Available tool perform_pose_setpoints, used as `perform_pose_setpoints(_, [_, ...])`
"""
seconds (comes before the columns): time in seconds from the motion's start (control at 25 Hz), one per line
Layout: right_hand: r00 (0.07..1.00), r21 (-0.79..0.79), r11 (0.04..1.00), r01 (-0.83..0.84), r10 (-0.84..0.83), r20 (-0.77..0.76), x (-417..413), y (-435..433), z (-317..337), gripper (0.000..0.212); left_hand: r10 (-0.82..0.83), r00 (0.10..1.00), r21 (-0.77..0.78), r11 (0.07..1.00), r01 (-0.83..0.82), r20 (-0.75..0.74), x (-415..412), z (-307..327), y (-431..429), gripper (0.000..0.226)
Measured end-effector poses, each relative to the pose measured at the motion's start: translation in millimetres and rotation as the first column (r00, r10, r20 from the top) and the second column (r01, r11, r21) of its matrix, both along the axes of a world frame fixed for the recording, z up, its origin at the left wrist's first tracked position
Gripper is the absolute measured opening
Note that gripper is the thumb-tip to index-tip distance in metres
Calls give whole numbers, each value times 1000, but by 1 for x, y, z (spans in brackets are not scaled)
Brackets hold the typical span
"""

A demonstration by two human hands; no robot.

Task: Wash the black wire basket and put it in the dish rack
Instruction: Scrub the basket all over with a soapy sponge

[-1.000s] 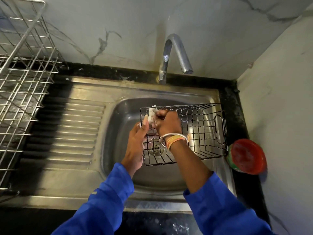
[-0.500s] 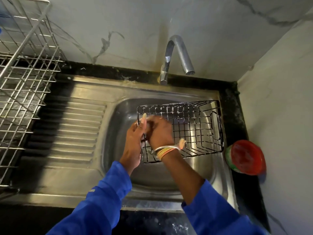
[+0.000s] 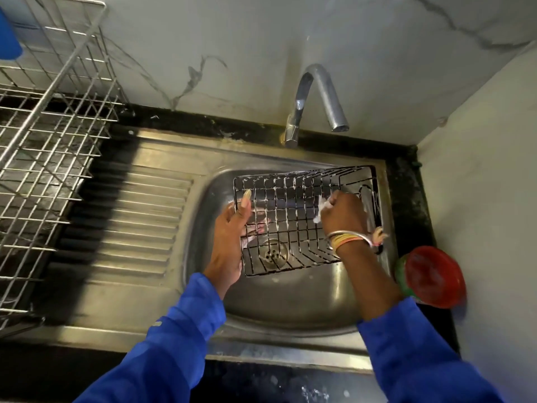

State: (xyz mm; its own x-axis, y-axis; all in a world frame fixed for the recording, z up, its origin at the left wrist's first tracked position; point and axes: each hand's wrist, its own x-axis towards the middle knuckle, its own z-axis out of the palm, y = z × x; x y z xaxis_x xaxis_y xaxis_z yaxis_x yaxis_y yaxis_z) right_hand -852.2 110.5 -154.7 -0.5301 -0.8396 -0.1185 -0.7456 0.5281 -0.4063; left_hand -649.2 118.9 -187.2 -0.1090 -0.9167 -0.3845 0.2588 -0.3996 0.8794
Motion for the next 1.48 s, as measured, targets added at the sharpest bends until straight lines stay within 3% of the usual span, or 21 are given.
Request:
perform_pose_setpoints(0.08, [998, -26, 1000, -16, 17, 53, 24, -5, -6, 15, -1, 1000, -8, 1000, 1, 9, -9, 7, 2, 89])
perform_pose_setpoints(0.24, [965, 70, 983, -169, 151, 214, 68, -9, -15, 13, -65, 996, -40, 997, 67, 58, -18, 11, 3, 59])
perform_pose_setpoints(0.32, [985, 70, 995, -77, 65, 161, 44, -9, -13, 14, -30, 998, -37, 999, 32, 57, -11, 7, 2, 70])
perform_pose_setpoints(0.48, [990, -162, 980, 119, -105, 91, 9, -3, 0, 13, -7, 1000, -34, 999, 7, 12, -7, 8, 2, 77])
perform_pose_setpoints(0.68, [906, -197, 979, -55, 132, 402, 89, -8, -2, 15, -88, 995, -76, 993, 92, 53, -24, 11, 4, 59])
perform_pose_setpoints(0.76, [944, -138, 990, -32, 75, 320, 61, -9, -2, 13, -41, 997, -63, 997, 46, 69, -16, 11, 3, 79])
perform_pose_setpoints(0.88, [998, -152, 988, 2, 8, 66, -3, -3, -3, 11, 6, 999, -61, 998, -3, 54, -3, 10, -1, 102])
perform_pose_setpoints(1.0, [990, -130, 990, 59, -41, 136, 10, -3, -14, 11, 7, 999, -47, 999, -4, 52, -8, 14, 0, 109])
perform_pose_setpoints(1.08, [961, -98, 995, -27, 52, 270, 58, -6, -14, 16, -29, 997, -60, 998, 34, 71, -18, 16, 1, 90])
perform_pose_setpoints(1.12, [934, -148, 977, -156, 195, 300, 80, -2, -12, 16, -50, 996, -80, 995, 56, 78, -20, 14, 0, 76])
perform_pose_setpoints(1.2, [873, -220, 897, -385, 431, 230, 93, 11, -10, 12, -57, 996, -85, 994, 63, 72, -19, 13, -1, 67])
perform_pose_setpoints(1.28, [933, -100, 945, -312, 324, 154, 56, 7, -14, 14, -10, 998, -77, 997, 15, 64, -9, 12, -3, 80])
perform_pose_setpoints(1.4, [994, 46, 997, -69, 73, -76, -1, 6, -20, 16, 32, 998, -94, 995, -27, 54, 3, 8, -9, 73])
perform_pose_setpoints(1.48, [997, 21, 996, -83, 83, -1, 13, 4, -10, 18, 32, 999, -91, 995, -29, 37, -1, 9, -10, 75])
